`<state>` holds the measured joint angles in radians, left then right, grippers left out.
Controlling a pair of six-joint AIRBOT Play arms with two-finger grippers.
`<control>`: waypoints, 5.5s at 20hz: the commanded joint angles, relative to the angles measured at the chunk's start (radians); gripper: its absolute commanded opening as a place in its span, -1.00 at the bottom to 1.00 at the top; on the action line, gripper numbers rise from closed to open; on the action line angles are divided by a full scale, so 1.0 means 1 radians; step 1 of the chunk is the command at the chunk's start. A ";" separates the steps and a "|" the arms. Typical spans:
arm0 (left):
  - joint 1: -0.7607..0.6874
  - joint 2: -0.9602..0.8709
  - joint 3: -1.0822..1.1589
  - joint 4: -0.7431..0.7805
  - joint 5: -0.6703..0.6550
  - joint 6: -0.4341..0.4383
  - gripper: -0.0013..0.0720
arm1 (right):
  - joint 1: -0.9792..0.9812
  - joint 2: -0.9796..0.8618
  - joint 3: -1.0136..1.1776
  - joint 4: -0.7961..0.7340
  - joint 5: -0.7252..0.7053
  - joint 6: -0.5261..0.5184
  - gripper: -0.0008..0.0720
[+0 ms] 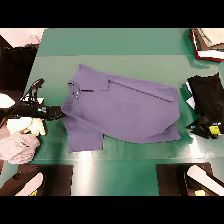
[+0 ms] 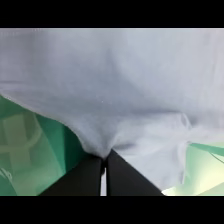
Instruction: Fold the shirts.
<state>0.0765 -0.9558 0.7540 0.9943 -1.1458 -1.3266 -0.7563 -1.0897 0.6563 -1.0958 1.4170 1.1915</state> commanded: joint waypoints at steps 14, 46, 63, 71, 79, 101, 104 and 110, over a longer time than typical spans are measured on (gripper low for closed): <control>0.000 0.001 0.005 0.000 -0.023 0.025 -0.90 | 0.282 -0.001 -0.093 -0.056 -0.049 -0.003 -0.11; 0.000 0.092 1.450 -0.027 0.096 -0.066 -0.90 | 0.297 0.198 1.381 0.220 -0.288 0.140 -0.94; 0.000 -0.441 0.967 -0.045 -0.162 -0.078 -0.89 | 0.459 -0.314 1.131 -0.163 0.169 0.342 -0.94; 0.000 -0.699 0.967 -0.063 0.272 0.056 -0.90 | 0.597 -0.585 1.102 -0.162 -0.364 0.402 -0.94; 0.003 -0.701 0.967 0.013 0.248 0.157 -0.90 | 0.625 -0.596 1.102 -0.195 -0.456 0.406 -0.94; 0.009 -0.698 0.726 0.184 -0.133 0.124 0.40 | 0.653 -0.587 0.892 -0.197 -0.119 0.396 0.06; 0.067 -0.683 0.775 0.183 -0.317 0.092 0.40 | 0.643 -0.524 0.892 -0.196 -0.040 0.323 0.06; 0.142 -0.404 0.391 0.126 -0.239 0.077 0.40 | 0.585 -0.361 0.863 -0.125 0.095 0.255 0.06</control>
<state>0.1967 -1.4780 1.3212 1.1481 -1.4227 -1.2396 -0.1513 -1.5185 1.5379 -1.2518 1.4609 1.4780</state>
